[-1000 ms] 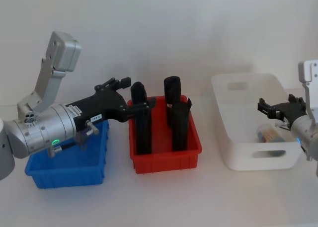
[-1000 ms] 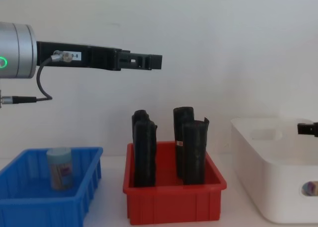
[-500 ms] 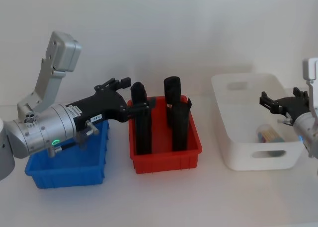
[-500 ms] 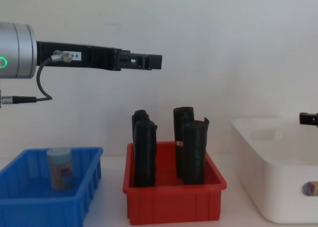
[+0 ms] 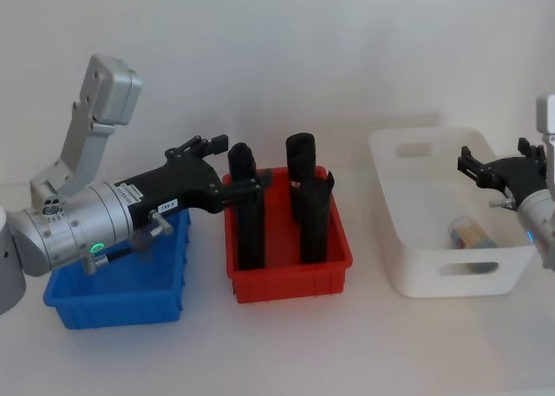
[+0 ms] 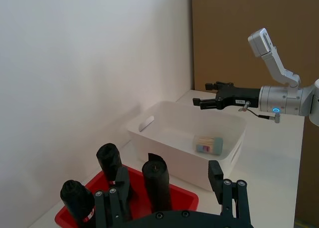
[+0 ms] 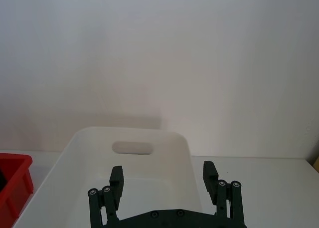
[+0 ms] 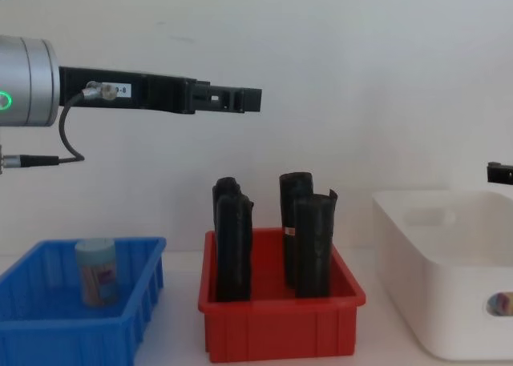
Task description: Pick the cotton swabs from the blue box and place them into the white box.
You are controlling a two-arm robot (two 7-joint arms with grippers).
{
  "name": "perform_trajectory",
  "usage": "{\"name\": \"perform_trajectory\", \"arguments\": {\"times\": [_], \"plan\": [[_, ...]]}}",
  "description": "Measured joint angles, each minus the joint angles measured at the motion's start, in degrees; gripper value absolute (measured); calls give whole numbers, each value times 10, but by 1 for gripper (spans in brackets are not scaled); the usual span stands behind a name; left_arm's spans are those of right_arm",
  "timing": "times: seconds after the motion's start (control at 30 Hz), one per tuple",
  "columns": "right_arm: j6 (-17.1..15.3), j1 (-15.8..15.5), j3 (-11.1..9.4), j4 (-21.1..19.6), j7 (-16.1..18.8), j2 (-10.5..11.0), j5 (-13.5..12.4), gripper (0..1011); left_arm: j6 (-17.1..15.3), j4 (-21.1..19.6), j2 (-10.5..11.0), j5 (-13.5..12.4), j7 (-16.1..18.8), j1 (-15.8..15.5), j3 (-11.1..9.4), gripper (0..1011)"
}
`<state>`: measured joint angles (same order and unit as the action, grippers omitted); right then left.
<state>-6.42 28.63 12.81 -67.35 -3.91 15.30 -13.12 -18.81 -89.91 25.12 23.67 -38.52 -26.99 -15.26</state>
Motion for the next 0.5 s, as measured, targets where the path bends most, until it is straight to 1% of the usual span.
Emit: {"name": "perform_trajectory", "arguments": {"times": [0.3,0.5], "plan": [[3,-6,0,-7,0,1,1,1002,2,0,0,-1,5,2,-1,1004],[6,-26,0,-31,5,4,-1,1002,14,-3,-3,-9,31,12,-9,1004]]}}
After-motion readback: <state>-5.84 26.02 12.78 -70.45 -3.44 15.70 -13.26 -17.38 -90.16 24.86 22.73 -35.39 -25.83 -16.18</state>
